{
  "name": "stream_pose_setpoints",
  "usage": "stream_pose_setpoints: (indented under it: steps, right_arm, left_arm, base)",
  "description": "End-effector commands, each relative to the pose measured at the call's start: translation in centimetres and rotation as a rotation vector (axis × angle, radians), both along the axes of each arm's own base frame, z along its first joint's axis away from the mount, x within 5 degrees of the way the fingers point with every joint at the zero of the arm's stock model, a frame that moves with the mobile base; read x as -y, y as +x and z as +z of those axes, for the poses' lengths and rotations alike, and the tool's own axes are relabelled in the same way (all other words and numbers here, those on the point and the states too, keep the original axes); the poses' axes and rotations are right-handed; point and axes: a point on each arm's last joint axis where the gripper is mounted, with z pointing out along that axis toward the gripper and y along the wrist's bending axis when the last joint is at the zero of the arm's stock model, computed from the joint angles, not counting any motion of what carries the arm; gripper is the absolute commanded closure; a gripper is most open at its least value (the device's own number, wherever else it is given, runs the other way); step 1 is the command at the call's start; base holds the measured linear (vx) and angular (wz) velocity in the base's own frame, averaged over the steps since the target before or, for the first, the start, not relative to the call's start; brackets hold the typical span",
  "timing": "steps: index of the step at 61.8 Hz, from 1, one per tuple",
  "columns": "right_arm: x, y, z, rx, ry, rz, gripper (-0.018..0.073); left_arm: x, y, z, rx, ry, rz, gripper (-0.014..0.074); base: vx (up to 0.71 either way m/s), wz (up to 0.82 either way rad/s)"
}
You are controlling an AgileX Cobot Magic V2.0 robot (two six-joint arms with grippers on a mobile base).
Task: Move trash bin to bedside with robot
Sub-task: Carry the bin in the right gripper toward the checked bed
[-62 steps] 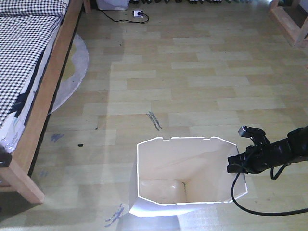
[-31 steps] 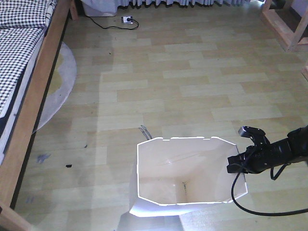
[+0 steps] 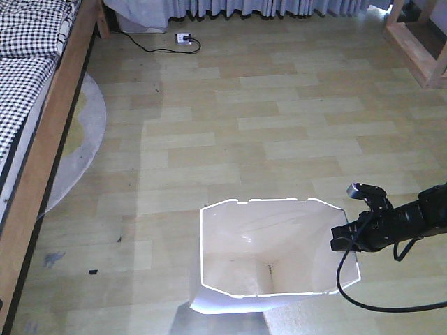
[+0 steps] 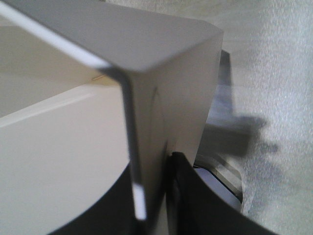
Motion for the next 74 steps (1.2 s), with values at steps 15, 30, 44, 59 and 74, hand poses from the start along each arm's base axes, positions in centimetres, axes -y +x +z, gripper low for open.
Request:
stream_pose_setpoints:
  steps: [15, 30, 44, 59, 74]
  right_arm:
    - [-1.31, 1.16, 3.49, 0.075, 0.214, 0.001, 0.0566]
    - [-1.31, 1.16, 3.49, 0.075, 0.214, 0.001, 0.0566]
    - [-1.31, 1.16, 3.49, 0.075, 0.214, 0.001, 0.0566]
    - [-1.31, 1.16, 3.49, 0.075, 0.214, 0.001, 0.0566]
    - [-1.31, 1.16, 3.49, 0.075, 0.214, 0.001, 0.0566]
  left_arm:
    - [-0.01, 0.06, 0.08, 0.066, -0.008, 0.003, 0.0602]
    - [-0.01, 0.06, 0.08, 0.066, -0.008, 0.003, 0.0602]
    - [-0.01, 0.06, 0.08, 0.066, -0.008, 0.003, 0.0602]
    - [-0.01, 0.06, 0.08, 0.066, -0.008, 0.003, 0.0602]
    - [-0.01, 0.06, 0.08, 0.066, -0.008, 0.003, 0.0602]
  base:
    - [0.28, 0.1]
    - [0.28, 0.11]
    - [0.25, 0.1]
    - [0.24, 0.04]
    - [0.25, -0.04]
